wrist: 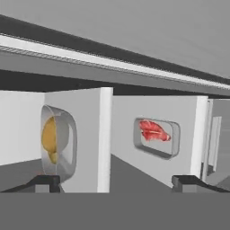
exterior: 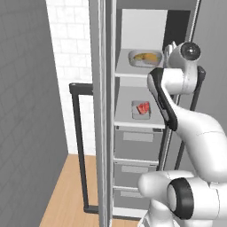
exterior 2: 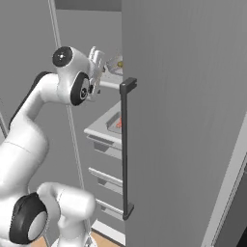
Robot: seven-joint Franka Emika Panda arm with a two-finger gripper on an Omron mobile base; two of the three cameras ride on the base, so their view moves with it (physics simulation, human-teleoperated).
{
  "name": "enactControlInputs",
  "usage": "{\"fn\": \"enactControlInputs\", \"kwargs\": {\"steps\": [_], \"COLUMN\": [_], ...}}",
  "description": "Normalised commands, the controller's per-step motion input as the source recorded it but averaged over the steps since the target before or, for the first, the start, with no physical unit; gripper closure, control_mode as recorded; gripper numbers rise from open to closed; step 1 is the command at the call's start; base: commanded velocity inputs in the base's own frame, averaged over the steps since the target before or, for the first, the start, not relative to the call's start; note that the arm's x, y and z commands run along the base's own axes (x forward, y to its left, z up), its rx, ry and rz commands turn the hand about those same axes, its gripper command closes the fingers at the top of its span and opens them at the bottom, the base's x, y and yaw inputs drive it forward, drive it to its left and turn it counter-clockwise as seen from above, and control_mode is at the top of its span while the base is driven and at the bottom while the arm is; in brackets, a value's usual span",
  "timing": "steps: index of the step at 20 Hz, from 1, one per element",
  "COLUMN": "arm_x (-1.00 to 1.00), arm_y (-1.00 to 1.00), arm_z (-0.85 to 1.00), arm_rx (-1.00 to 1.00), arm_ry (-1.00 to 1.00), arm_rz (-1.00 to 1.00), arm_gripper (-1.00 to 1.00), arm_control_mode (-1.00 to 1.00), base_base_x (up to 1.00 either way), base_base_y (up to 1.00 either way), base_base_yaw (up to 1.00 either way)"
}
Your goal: Take the meat container that has the steak and place it on the second highest rack of the freezer. Then take the vegetable container that has the potatos and place it on the highest rack of the freezer.
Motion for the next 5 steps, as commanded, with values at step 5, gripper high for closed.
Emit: {"fn": "enactControlInputs", "kwargs": {"steps": [5], "arm_x": [-1.00], "arm_y": [0.00], "arm_z": [-0.22], "arm_rx": [0.00], "arm_ry": [0.18], "arm_rz": [0.00], "arm_gripper": [-1.00], "arm_control_mode": [-1.00], "base_base_x": [0.00], "base_base_y": [0.00], "base_base_yaw": [0.00]}}
